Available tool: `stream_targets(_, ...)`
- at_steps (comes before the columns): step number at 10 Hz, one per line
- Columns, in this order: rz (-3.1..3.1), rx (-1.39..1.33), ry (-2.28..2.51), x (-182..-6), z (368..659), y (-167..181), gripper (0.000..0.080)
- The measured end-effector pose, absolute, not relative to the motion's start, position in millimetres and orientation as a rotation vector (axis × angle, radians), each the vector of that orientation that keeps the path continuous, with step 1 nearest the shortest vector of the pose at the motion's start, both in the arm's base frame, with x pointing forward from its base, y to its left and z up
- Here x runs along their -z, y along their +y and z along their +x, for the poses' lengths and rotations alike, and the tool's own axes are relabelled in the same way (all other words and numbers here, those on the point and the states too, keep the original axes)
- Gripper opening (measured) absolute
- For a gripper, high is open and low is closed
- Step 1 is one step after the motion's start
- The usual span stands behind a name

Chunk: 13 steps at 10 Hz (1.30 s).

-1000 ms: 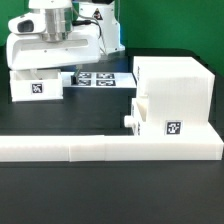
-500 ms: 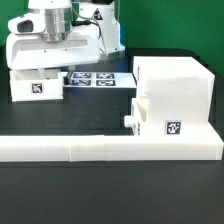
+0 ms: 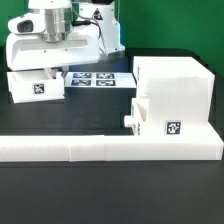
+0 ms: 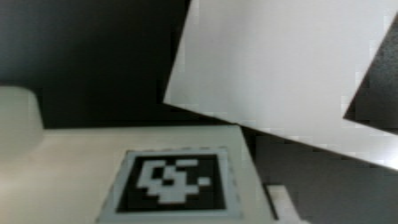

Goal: Assemble drawer

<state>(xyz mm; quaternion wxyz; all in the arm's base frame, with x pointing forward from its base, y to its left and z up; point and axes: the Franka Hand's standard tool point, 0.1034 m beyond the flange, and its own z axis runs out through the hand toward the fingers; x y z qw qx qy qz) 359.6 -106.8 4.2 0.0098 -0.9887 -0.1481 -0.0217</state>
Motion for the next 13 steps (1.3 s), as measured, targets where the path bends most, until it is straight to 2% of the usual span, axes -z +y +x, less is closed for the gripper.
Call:
stream_targets(3,-3.083,0.062,-0.475,-5.2,360.2,-106.1,0.0041)
stream_targets(4,-3.072,0.054,-0.519,-12.8,367.9,-102.7,0.0041)
stream_targets(7,-3.048,0.051,-0.627,-37.0,400.4,-81.5,0.0042)
stream_targets(9,-3.026,0.056,-0.683,-48.6,433.0,-66.0,0.0042)
stream_targets(11,-2.982,0.009,-0.741,-47.9,460.5,-48.6,0.0042)
stream_targets(13,-2.978,0.007,-0.754,-46.5,461.3,-48.8,0.0042)
